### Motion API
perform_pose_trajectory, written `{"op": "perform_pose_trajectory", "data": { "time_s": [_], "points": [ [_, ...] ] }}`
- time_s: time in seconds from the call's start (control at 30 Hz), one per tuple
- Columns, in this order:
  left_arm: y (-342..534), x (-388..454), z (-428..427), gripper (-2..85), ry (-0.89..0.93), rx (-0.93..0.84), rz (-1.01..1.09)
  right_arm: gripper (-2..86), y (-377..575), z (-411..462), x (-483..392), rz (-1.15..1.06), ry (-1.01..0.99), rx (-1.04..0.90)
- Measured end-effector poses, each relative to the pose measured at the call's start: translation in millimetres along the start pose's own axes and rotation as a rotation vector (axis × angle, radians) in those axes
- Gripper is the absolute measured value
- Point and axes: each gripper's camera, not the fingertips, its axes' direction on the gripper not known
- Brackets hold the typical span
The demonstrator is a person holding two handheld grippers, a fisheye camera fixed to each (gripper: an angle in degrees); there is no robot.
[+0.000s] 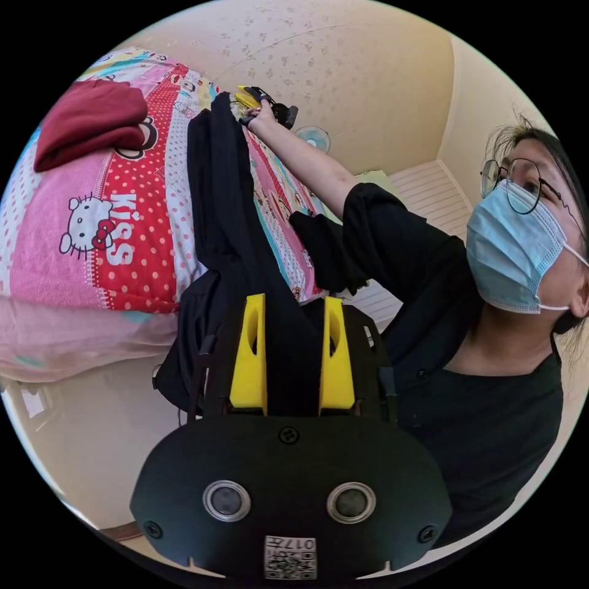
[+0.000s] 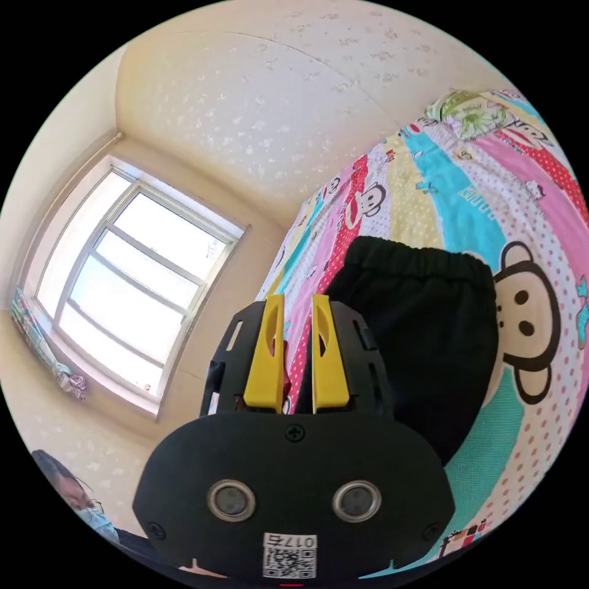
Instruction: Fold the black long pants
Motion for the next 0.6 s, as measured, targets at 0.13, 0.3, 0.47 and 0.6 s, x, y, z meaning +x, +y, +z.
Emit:
{"op": "perform_pose_trajectory", "data": {
  "time_s": [0.13,0.3,0.47,0.6],
  "points": [
    [10,-8,-12,13.1,0.008,0.017,-0.016,6.9,51,26,1,-0.047,0.093,-0.159],
    [8,-23,-23,7.7,0.006,0.035,-0.047,7.7,143,16,-44,-0.314,0.273,-0.450],
    [3,-51,-48,-0.2,0.059,0.048,-0.169,8.4,244,-57,-64,-0.337,0.216,-0.570],
    [10,-67,-87,0.3,0.011,0.058,-0.205,10.5,318,-129,-44,-0.226,0.113,-0.626]
  ]
}}
